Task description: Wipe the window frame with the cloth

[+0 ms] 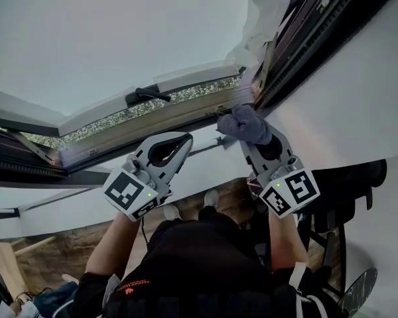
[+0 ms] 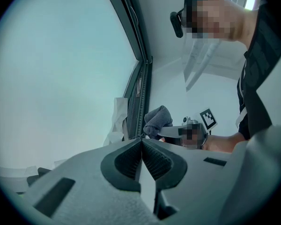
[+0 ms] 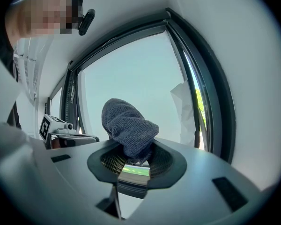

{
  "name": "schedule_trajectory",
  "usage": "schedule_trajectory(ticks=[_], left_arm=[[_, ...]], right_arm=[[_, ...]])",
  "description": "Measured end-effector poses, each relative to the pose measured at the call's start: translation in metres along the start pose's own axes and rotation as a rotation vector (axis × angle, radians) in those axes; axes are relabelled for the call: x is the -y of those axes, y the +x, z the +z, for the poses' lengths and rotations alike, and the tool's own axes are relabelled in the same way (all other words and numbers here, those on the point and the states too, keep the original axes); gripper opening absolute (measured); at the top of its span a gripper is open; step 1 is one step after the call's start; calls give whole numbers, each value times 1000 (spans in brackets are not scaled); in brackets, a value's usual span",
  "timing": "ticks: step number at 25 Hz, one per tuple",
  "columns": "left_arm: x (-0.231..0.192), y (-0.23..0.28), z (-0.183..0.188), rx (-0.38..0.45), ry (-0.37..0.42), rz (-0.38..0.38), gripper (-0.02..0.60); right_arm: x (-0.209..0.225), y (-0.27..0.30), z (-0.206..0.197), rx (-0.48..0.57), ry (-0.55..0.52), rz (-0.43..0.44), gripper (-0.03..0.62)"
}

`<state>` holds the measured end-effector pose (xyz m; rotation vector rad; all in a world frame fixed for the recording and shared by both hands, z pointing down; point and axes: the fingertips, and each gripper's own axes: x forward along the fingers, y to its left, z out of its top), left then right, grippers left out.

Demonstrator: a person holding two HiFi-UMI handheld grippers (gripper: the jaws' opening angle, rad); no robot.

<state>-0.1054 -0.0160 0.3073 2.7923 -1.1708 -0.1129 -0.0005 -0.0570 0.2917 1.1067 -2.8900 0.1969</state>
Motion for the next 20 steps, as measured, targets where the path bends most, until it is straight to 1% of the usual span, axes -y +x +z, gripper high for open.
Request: schedule_trajectory(ticks=[20], left_arm=[[3,2,2,-4,7,-17,20]], right_arm=[[-4,4,-7,-17,10,6,103]])
